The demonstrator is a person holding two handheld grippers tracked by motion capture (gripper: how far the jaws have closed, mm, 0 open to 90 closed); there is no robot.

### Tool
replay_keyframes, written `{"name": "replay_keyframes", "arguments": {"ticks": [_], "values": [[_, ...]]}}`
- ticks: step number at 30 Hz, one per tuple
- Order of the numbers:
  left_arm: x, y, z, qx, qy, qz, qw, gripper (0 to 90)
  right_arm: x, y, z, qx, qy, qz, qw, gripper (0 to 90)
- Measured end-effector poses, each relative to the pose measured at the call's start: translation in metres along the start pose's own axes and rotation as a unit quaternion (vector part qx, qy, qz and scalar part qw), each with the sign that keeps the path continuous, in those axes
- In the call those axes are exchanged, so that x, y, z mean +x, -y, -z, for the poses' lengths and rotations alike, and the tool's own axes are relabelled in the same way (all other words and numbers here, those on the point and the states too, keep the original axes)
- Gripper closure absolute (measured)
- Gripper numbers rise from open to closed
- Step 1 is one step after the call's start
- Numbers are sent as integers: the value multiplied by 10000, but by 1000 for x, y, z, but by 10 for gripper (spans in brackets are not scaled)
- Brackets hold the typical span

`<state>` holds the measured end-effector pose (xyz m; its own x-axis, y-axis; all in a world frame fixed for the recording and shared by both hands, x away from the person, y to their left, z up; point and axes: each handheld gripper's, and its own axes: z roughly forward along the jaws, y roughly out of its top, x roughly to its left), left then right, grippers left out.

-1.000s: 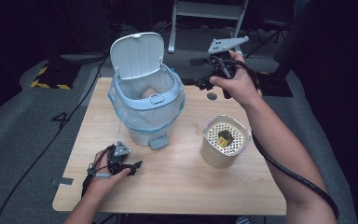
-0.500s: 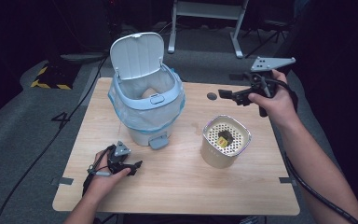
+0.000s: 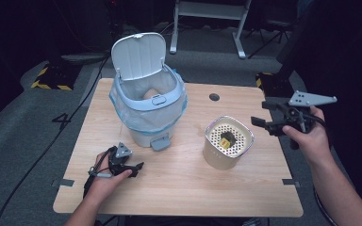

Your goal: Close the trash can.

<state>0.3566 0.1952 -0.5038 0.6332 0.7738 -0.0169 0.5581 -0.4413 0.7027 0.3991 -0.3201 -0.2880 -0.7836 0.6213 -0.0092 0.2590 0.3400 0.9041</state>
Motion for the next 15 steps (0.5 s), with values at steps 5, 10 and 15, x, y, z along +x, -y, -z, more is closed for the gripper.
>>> {"name": "replay_keyframes", "arguments": {"ticks": [5,10,15], "values": [[0,0,0,0,1,3,10000,247,0,41,11,149,192,-200,9995,204],[0,0,0,0,2,2,10000,247,-1,83,17,254,407,-430,9979,196],[0,0,0,0,2,2,10000,247,-4,119,14,513,620,-575,9951,191]]}}
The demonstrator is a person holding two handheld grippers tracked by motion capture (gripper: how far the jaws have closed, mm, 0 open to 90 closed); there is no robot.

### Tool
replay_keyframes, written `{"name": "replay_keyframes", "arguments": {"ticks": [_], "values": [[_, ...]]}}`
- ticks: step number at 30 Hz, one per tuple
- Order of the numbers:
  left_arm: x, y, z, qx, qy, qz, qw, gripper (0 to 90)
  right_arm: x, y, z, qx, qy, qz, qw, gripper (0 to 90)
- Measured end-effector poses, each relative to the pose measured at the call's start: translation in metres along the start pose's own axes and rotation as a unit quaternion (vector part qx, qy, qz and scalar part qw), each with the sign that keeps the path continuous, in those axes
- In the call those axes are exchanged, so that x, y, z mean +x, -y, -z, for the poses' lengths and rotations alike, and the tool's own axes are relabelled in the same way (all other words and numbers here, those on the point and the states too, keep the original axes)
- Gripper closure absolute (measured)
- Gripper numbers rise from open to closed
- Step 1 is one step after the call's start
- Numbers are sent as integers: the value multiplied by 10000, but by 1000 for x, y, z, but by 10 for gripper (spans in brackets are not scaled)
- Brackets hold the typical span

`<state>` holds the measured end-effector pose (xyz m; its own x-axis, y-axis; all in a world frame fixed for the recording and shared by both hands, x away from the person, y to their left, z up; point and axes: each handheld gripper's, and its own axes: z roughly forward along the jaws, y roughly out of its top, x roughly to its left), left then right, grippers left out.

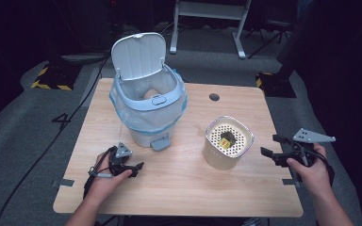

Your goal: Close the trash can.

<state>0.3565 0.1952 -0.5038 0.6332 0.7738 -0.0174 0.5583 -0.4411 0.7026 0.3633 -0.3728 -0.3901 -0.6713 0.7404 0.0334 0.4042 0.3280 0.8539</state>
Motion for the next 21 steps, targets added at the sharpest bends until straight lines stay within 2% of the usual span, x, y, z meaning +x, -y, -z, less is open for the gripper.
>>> {"name": "replay_keyframes", "arguments": {"ticks": [5,9,15,18,21], "values": [[0,0,0,-1,-2,1,10000,247,1,31,-13,181,142,-84,9997,192],[0,0,0,-1,-3,0,10000,247,2,53,-25,220,126,-294,9992,186],[0,0,0,2,1,12,10000,248,7,78,-39,445,472,-324,9974,189],[-1,0,0,4,-11,33,10000,247,9,89,-44,468,552,-559,9958,193],[-1,0,0,4,-16,38,10000,248,11,98,-47,576,653,-636,9942,199]]}}
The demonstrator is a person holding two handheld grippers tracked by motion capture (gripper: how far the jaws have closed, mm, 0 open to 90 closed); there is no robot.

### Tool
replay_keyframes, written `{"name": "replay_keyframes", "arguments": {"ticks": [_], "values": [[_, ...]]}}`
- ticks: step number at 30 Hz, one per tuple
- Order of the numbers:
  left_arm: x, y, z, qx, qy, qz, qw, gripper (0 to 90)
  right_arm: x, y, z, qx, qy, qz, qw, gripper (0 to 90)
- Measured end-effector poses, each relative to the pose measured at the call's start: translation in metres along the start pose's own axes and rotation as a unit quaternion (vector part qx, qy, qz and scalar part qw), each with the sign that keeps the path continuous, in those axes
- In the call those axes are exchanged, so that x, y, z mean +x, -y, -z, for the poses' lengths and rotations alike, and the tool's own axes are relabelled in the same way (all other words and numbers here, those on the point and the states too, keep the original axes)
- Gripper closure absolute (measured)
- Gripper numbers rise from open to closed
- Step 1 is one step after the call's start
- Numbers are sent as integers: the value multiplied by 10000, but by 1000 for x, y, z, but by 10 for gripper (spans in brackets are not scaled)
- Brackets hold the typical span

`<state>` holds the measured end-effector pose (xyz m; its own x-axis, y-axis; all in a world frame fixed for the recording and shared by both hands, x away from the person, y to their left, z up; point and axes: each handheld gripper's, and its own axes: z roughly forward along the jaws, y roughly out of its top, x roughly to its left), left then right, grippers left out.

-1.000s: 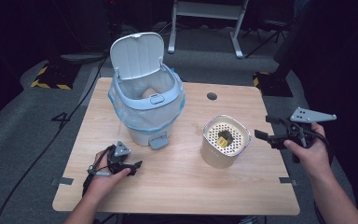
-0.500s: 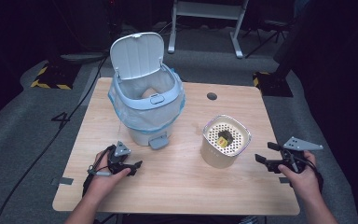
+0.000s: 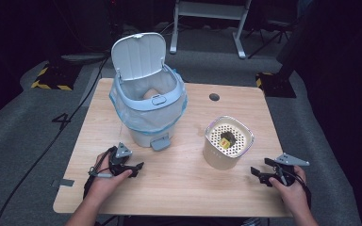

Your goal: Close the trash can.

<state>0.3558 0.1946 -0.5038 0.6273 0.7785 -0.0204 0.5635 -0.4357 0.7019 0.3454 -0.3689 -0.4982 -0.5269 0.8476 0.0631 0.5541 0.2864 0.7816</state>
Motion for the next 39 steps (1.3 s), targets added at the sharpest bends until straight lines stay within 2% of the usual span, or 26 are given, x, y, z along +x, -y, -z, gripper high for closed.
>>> {"name": "replay_keyframes", "arguments": {"ticks": [4,11,18,20,23,25,28,32,39], "values": [[0,0,0,0,1,1,10000,248,3,4,-2,117,119,93,9998,202],[0,0,0,0,1,1,10000,248,6,4,-5,343,41,386,9987,182],[0,0,0,-6,-6,21,10000,249,8,3,-7,392,41,395,9984,142],[1,0,1,-19,-59,28,10000,269,8,3,-7,392,39,395,9984,141],[3,2,3,-83,-65,0,9999,355,8,3,-7,391,38,395,9985,141],[5,3,5,-33,-13,-6,10000,380,8,3,-7,390,38,394,9985,141],[8,1,13,22,18,-43,10000,410,8,3,-7,390,38,395,9985,141],[14,-3,27,-129,203,-44,9997,435,8,3,-7,390,39,396,9984,141],[22,-22,66,-481,302,-107,9983,436,7,3,-7,396,-2,429,9983,140]]}}
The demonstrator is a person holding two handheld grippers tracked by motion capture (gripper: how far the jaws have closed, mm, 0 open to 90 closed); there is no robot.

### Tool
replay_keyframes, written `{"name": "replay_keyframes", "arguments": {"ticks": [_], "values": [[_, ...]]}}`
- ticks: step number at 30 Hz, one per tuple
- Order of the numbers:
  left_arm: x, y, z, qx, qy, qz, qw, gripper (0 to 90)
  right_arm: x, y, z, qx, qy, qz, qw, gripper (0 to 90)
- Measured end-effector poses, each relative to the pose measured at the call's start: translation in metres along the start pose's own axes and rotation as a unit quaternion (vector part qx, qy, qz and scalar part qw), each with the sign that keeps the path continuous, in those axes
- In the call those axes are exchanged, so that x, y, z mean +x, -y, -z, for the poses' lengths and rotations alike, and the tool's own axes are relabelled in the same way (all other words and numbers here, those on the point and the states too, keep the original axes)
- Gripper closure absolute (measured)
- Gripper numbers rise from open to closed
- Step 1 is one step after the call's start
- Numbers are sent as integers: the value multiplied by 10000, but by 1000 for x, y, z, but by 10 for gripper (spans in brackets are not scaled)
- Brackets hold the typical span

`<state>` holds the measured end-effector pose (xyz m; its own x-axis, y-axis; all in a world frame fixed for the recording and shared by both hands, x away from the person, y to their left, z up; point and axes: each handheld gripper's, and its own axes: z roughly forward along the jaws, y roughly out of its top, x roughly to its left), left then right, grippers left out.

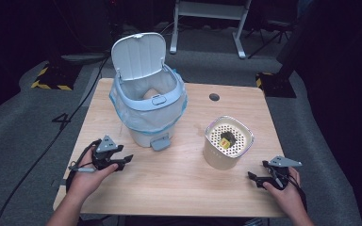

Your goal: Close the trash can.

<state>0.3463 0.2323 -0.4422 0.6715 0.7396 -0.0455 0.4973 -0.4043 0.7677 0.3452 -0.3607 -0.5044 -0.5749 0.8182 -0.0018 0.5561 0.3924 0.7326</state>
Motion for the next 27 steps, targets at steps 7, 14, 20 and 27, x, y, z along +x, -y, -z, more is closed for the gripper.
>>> {"name": "replay_keyframes", "arguments": {"ticks": [7,14,20,27], "values": [[8,-28,34,-465,76,-10,9989,435,0,0,0,0,-14,18,10000,139],[15,-52,58,-1027,353,111,9940,484,0,0,0,-1,-14,19,10000,139],[21,-74,68,-1671,838,-21,9824,496,0,0,0,-2,-15,18,10000,139],[24,-97,75,-1856,694,-61,9802,502,0,0,0,-1,-17,16,10000,139]]}}
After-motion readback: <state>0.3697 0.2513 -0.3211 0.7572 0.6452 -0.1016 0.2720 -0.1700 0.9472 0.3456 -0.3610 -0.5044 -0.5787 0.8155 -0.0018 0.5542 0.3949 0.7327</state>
